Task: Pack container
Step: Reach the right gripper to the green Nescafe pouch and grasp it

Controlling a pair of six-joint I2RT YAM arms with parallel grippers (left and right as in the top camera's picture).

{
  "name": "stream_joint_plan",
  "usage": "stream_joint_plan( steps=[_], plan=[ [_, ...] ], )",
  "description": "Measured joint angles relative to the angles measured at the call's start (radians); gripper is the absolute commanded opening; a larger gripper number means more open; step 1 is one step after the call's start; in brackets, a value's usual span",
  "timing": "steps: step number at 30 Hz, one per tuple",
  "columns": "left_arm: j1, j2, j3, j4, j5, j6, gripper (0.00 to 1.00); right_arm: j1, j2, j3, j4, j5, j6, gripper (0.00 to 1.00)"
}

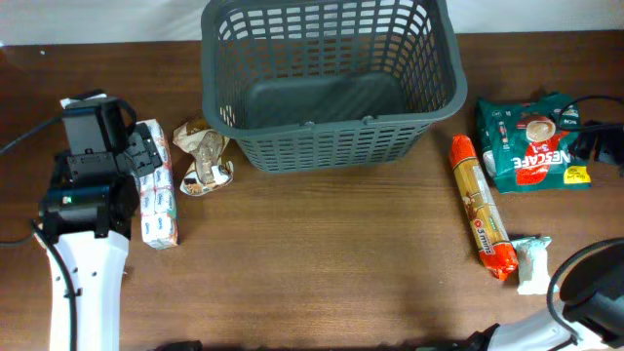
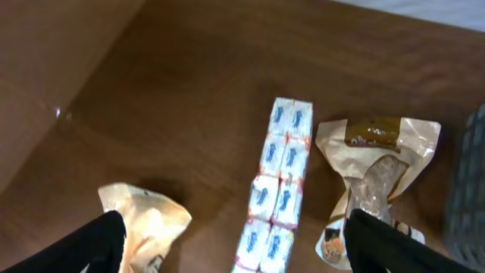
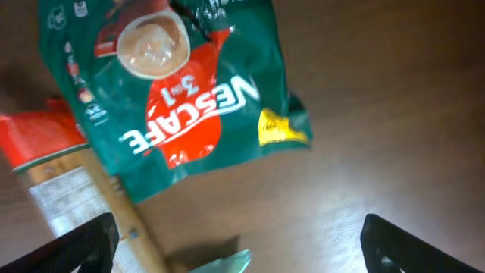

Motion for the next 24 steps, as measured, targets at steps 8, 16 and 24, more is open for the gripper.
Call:
stream_joint_plan(
  steps=[8, 16, 24],
  plan=[
    [0.0, 0.062, 0.0, 0.0, 0.021, 0.059, 0.87, 0.0, 0.046, 0.0, 0.142, 0.019, -0.106, 0.99],
    [0.001, 0.134, 0.0, 0.0, 0.14, 0.081, 0.86, 0.0, 0.21, 0.0, 0.248, -0.031, -0.128, 0.99],
    [0.001, 0.135, 0.0, 0.0, 0.166, 0.106, 0.84, 0.0, 0.338, 0.0, 0.32, -0.119, -0.128, 0.99]
  ],
)
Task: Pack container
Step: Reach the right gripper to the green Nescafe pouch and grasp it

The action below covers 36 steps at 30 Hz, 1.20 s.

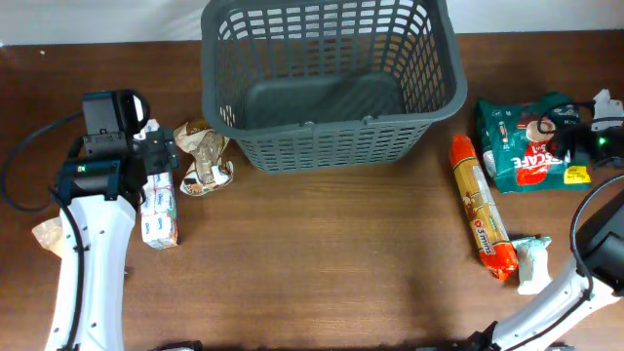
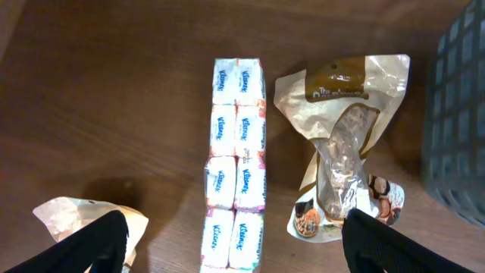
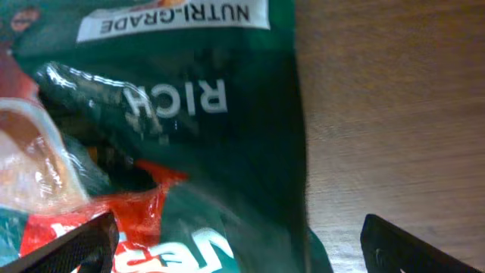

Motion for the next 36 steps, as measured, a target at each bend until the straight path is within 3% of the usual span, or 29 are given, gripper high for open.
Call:
stream_joint_plan(
  steps=[14, 28, 29, 31, 34, 36],
  plan=[
    [0.0, 0.0, 0.0, -0.008, 0.001, 0.023, 0.84, 0.02, 0.028, 0.0, 0.051, -0.234, 0.002, 0.99],
    [0.0, 0.0, 0.0, -0.024, 0.024, 0.023, 0.84, 0.039, 0.103, 0.0, 0.072, -0.288, 0.01, 0.99],
    [0.0, 0.0, 0.0, -0.024, 0.024, 0.023, 0.84, 0.039, 0.107, 0.0, 0.073, -0.293, 0.011, 0.89],
    [0.0, 0.0, 0.0, -0.026, 0.024, 0.023, 0.84, 0.039, 0.115, 0.003, 0.073, -0.305, 0.011, 0.59],
    [0.0, 0.0, 0.0, -0.026, 0.025, 0.023, 0.84, 0.037, 0.131, 0.012, 0.08, -0.325, 0.019, 0.04],
    [0.0, 0.0, 0.0, -0.026, 0.026, 0.023, 0.84, 0.037, 0.134, 0.017, 0.084, -0.34, 0.022, 0.04]
  ],
)
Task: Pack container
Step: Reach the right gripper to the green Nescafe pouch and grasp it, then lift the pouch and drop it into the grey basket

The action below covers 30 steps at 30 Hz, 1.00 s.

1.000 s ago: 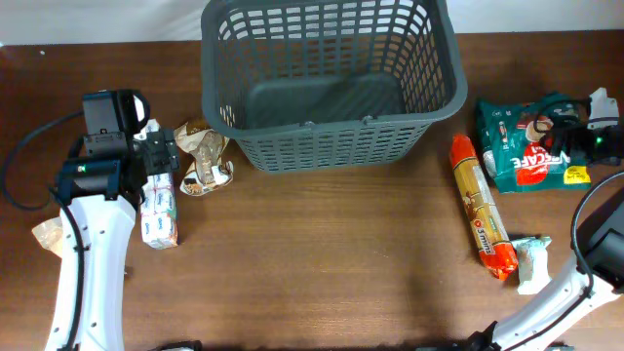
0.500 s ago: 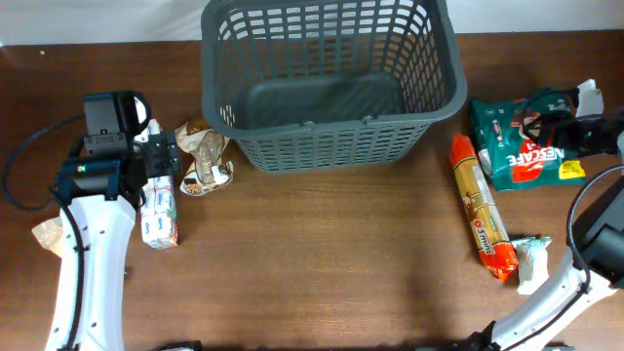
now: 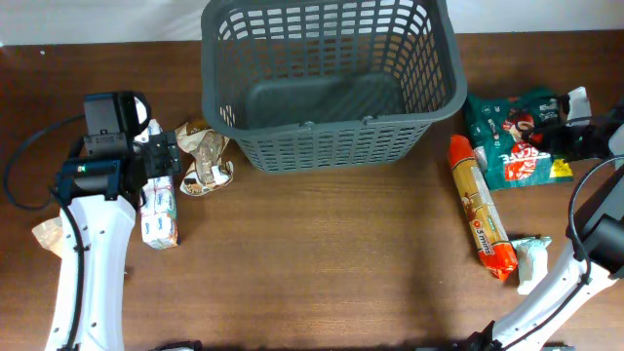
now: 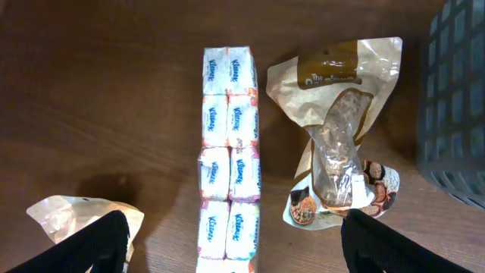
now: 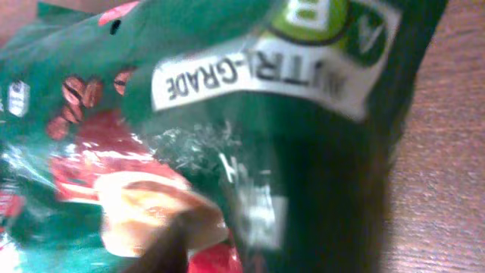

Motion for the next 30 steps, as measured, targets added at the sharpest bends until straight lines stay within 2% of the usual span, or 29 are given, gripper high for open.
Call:
stream_joint_plan(
  steps=[8, 16, 22, 26, 30],
  plan=[
    [0.0, 0.0, 0.0, 0.0, 0.0, 0.0, 0.84, 0.0, 0.003, 0.009, -0.027, -0.01, 0.068, 0.04],
    [0.0, 0.0, 0.0, 0.001, 0.0, 0.0, 0.84, 0.002, 0.013, 0.161, -0.282, 0.035, 0.139, 0.04],
    [0.0, 0.0, 0.0, 0.023, 0.001, 0.0, 0.84, 0.013, 0.01, 0.497, -0.512, 0.099, 0.146, 0.04],
    [0.0, 0.0, 0.0, 0.034, 0.003, 0.0, 0.84, 0.03, 0.004, 0.798, -0.663, 0.13, 0.148, 0.04],
    [0.0, 0.0, 0.0, 0.042, 0.004, 0.0, 0.84, 0.077, -0.006, 1.096, -0.739, 0.138, 0.158, 0.04]
  ],
)
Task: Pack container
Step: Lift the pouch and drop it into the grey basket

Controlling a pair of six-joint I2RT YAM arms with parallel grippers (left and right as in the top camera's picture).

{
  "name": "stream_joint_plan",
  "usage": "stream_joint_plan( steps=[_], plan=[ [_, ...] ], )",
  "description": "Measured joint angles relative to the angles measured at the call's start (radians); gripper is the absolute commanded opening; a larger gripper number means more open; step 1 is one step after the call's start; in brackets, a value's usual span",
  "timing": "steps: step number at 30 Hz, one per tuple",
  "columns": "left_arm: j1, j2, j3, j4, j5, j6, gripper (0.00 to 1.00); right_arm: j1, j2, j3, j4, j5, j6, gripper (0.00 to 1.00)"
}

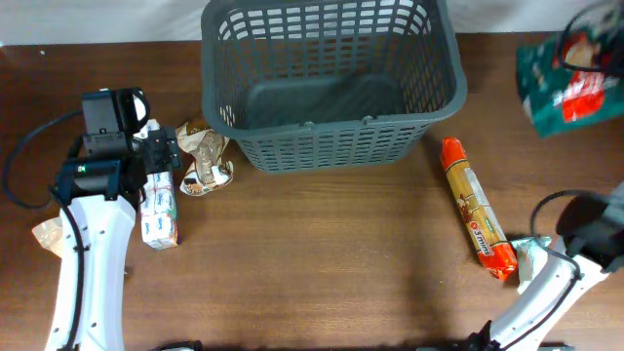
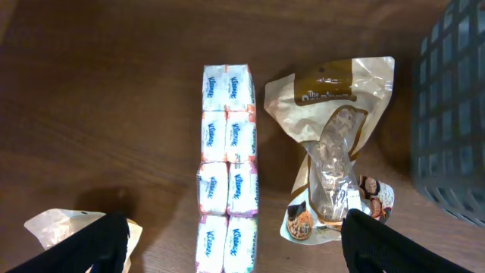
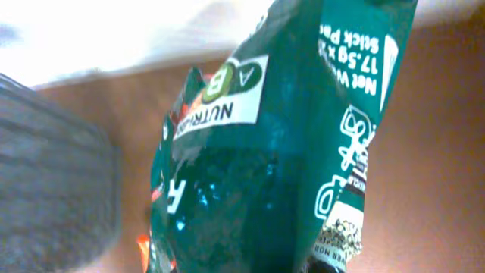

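The grey plastic basket point(image 1: 331, 83) stands at the back middle of the table. A green Nescafe bag point(image 1: 570, 78) hangs high above the table's right back corner, blurred and close to the overhead camera. It fills the right wrist view point(image 3: 273, 152), and my right gripper is shut on it, fingers hidden behind it. My left gripper point(image 2: 235, 239) is open above a long Kleenex tissue pack point(image 2: 227, 189), its fingers point(image 2: 98, 243) on either side. A brown snack pouch point(image 2: 333, 167) lies next to the tissues.
An orange spaghetti pack point(image 1: 478, 219) lies right of the basket, with a small white and green packet point(image 1: 531, 261) beside its near end. A crumpled beige packet point(image 1: 47, 234) sits at the far left. The right arm's base point(image 1: 590, 244) rises at the right edge.
The Nescafe bag was on the table right of the basket, in my right gripper. Now it is off the table and high up. The left gripper has barely shifted.
First my right gripper was open over the flat Nescafe bag and my left stood left of the tissues. Then the right was at the bag's far edge and the left over the tissues. The bag then lay bunched and shifted left; now it hangs lifted.
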Motion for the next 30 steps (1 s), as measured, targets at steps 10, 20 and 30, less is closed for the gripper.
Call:
stream_joint_plan(
  steps=[10, 20, 30],
  plan=[
    [0.0, 0.0, 0.0, 0.0, 0.0, 0.0, 0.83, 0.283, -0.193, 0.222, 0.199, -0.033, 0.097, 0.04],
    [0.0, 0.0, 0.0, 0.0, 0.0, 0.0, 0.83, 0.689, -0.18, 0.149, 0.204, -0.077, 0.108, 0.04],
    [0.0, 0.0, 0.0, 0.0, 0.0, 0.025, 0.83, 0.775, -0.109, -0.246, 0.208, -0.02, 0.071, 0.04]
  ],
)
